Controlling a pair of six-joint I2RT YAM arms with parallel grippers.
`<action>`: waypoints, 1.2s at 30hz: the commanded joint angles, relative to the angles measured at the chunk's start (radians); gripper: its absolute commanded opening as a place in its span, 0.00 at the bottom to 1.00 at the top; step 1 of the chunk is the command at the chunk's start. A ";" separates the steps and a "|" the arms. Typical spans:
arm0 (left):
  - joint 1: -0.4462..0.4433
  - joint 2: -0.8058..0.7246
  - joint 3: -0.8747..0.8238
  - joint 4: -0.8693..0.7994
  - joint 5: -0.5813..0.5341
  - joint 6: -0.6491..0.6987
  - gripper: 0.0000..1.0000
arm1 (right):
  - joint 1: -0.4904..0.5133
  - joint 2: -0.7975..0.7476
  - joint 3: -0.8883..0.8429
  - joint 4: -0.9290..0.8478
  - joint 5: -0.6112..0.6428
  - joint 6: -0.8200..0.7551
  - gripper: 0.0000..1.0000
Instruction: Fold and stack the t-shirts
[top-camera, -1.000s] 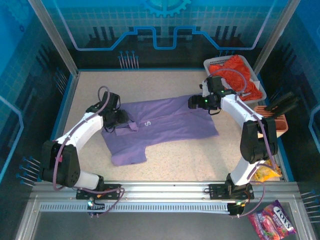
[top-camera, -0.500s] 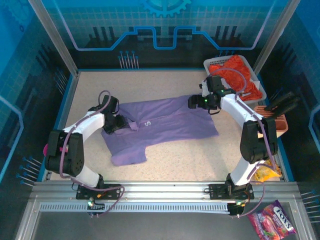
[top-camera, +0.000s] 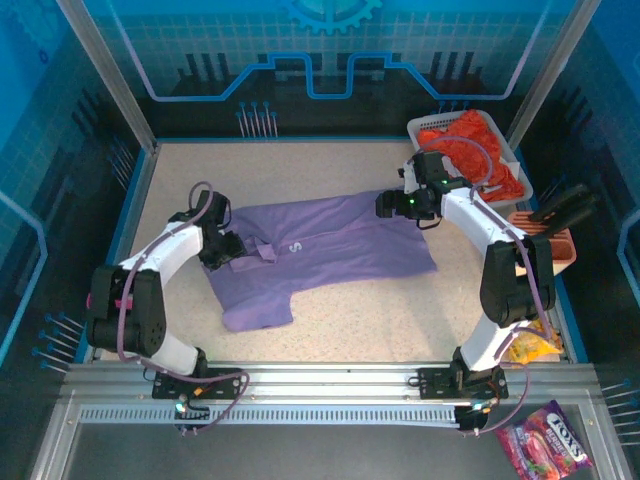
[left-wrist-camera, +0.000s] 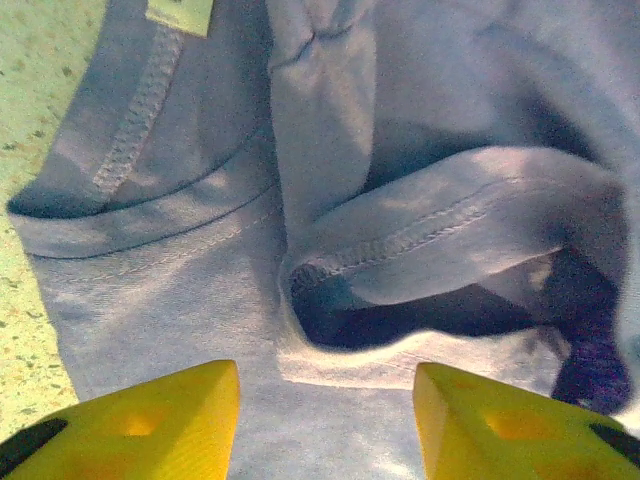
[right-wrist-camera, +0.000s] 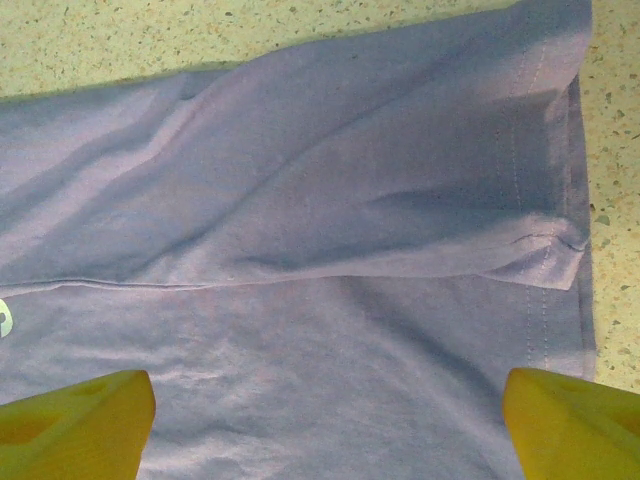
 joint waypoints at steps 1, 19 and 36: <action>0.010 0.048 0.030 -0.019 0.030 0.010 0.47 | 0.015 0.005 0.025 -0.019 -0.019 -0.010 0.91; 0.021 -0.002 0.050 -0.026 -0.029 0.023 0.49 | 0.015 0.013 0.024 -0.015 -0.029 -0.009 0.91; 0.027 0.047 0.035 0.016 0.016 0.028 0.15 | 0.015 0.019 0.031 -0.018 -0.028 -0.010 0.91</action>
